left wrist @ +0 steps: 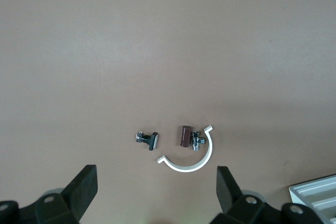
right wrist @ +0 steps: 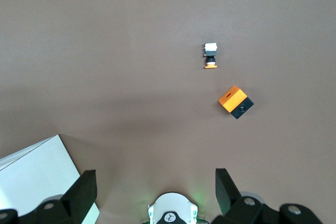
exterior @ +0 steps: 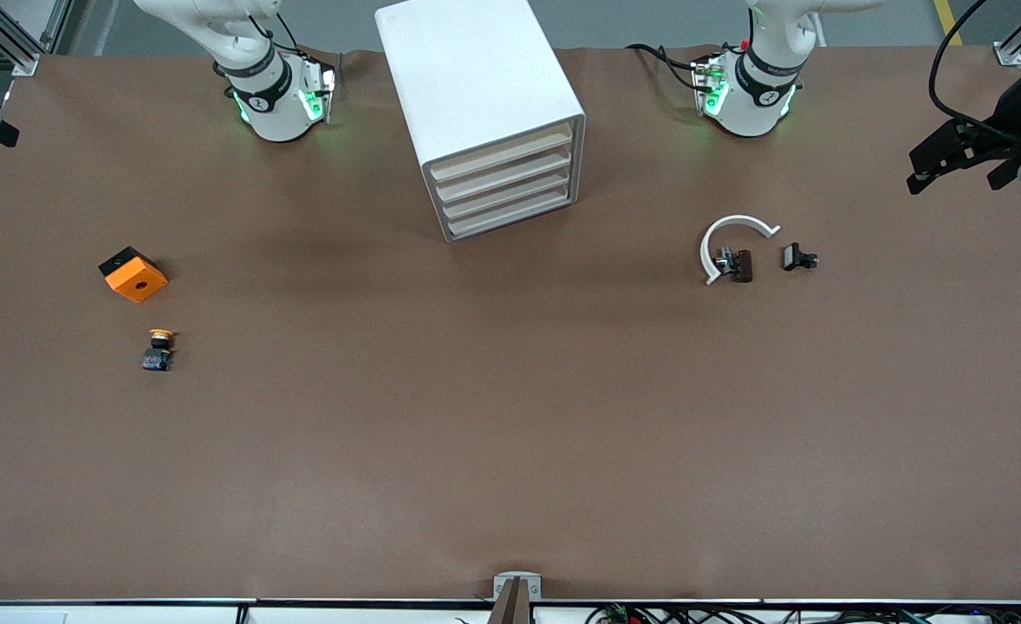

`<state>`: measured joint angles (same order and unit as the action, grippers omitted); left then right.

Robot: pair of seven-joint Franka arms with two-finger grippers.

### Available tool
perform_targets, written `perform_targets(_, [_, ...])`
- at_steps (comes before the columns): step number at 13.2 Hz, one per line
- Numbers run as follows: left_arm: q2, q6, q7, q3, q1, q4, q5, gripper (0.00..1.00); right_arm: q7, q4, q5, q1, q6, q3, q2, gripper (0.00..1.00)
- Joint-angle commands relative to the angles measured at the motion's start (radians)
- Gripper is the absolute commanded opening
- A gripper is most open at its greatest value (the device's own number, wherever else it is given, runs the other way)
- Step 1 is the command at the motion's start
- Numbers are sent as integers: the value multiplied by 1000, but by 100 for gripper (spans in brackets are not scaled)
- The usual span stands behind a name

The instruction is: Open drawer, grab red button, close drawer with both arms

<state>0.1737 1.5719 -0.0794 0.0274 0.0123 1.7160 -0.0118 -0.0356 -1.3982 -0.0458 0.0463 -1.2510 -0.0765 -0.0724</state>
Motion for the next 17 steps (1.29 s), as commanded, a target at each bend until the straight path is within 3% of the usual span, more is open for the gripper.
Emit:
perform_targets(1, [-10, -20, -7, 0, -3, -24, 18, 100, -6, -16, -5, 12, -48, 4, -6, 100])
perform_targets(10, [-33, -82, -11, -21, -37, -21, 88, 100, -118, -30, 3, 30, -116, 3, -6, 100])
perform_targets(15, [-178, -35, -19, -18, -32, -21, 90, 100, -106, -25, 0, 50, -103, 3, 6, 100])
perform_targets(17, [-242, 9, -48, -12, -28, -21, 92, 100, -115, -12, 0, 53, -94, 4, 81, 100])
